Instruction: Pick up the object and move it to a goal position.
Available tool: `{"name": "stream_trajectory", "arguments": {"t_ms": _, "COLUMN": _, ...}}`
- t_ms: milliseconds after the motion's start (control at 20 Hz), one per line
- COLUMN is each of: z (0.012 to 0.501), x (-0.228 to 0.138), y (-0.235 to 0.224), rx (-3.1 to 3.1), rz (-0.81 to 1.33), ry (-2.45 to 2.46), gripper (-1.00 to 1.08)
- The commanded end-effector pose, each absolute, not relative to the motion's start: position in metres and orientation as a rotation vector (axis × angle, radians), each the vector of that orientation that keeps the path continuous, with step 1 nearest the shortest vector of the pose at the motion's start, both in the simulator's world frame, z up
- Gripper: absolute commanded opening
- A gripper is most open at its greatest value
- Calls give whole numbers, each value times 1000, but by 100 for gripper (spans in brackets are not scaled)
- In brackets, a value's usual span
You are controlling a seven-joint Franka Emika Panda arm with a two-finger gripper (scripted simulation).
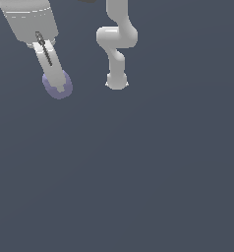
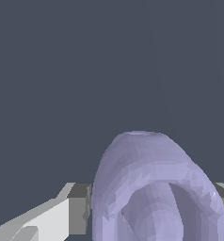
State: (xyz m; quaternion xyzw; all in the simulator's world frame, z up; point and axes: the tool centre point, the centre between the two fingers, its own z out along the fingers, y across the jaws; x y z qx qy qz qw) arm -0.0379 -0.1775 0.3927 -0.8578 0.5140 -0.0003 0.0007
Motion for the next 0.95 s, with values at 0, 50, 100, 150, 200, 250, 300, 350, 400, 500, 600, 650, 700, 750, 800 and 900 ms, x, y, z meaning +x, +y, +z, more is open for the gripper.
{"name": "stream_trajectory", "arguments": {"t_ms": 0, "z": 414, "x": -44, "y": -185, "rx": -2695, "rz": 1, "ry": 1614, "gripper": -100}}
{"name": "stream_trajectory", "arguments": {"t_ms": 50, "z": 421, "x": -45, "y": -187, "rx": -2696, "rz": 1, "ry": 1613, "gripper": -100}}
{"name": "stream_trajectory", "arguments": {"t_ms": 100, "z": 427, "x": -47, "y": -189, "rx": -2696, "rz": 1, "ry": 1613, "gripper": -100}}
{"name": "stream_trajectory", "arguments": {"t_ms": 150, "z": 433, "x": -48, "y": -191, "rx": -2696, "rz": 1, "ry": 1613, "gripper": -100}}
{"name": "stream_trajectory", "arguments": {"t_ms": 200, "z": 439, "x": -49, "y": -193, "rx": -2696, "rz": 0, "ry": 1612, "gripper": -100}}
{"name": "stream_trajectory", "arguments": {"t_ms": 250, "z": 443, "x": -50, "y": -195, "rx": -2696, "rz": 0, "ry": 1612, "gripper": -100}}
{"name": "stream_trajectory", "arguments": {"t_ms": 300, "z": 447, "x": -50, "y": -196, "rx": -2696, "rz": 0, "ry": 1612, "gripper": -100}}
{"name": "stream_trajectory", "arguments": {"t_ms": 350, "z": 451, "x": -51, "y": -197, "rx": -2697, "rz": 0, "ry": 1611, "gripper": -100}}
{"name": "stream_trajectory", "arguments": {"t_ms": 400, "z": 454, "x": -52, "y": -198, "rx": -2697, "rz": 0, "ry": 1611, "gripper": -100}}
{"name": "stream_trajectory", "arguments": {"t_ms": 500, "z": 459, "x": -52, "y": -200, "rx": -2697, "rz": 0, "ry": 1611, "gripper": -100}}
{"name": "stream_trajectory", "arguments": {"t_ms": 600, "z": 462, "x": -53, "y": -201, "rx": -2697, "rz": 0, "ry": 1611, "gripper": -100}}
{"name": "stream_trajectory", "arguments": {"t_ms": 650, "z": 462, "x": -52, "y": -202, "rx": -2697, "rz": 0, "ry": 1611, "gripper": -100}}
{"name": "stream_trajectory", "arguments": {"t_ms": 700, "z": 462, "x": -52, "y": -202, "rx": -2697, "rz": 0, "ry": 1611, "gripper": -100}}
{"name": "stream_trajectory", "arguments": {"t_ms": 750, "z": 461, "x": -52, "y": -201, "rx": -2697, "rz": 0, "ry": 1611, "gripper": -100}}
{"name": "stream_trajectory", "arguments": {"t_ms": 800, "z": 460, "x": -52, "y": -201, "rx": -2697, "rz": 0, "ry": 1611, "gripper": -100}}
{"name": "stream_trajectory", "arguments": {"t_ms": 900, "z": 459, "x": -51, "y": -201, "rx": -2697, "rz": 0, "ry": 1611, "gripper": -100}}
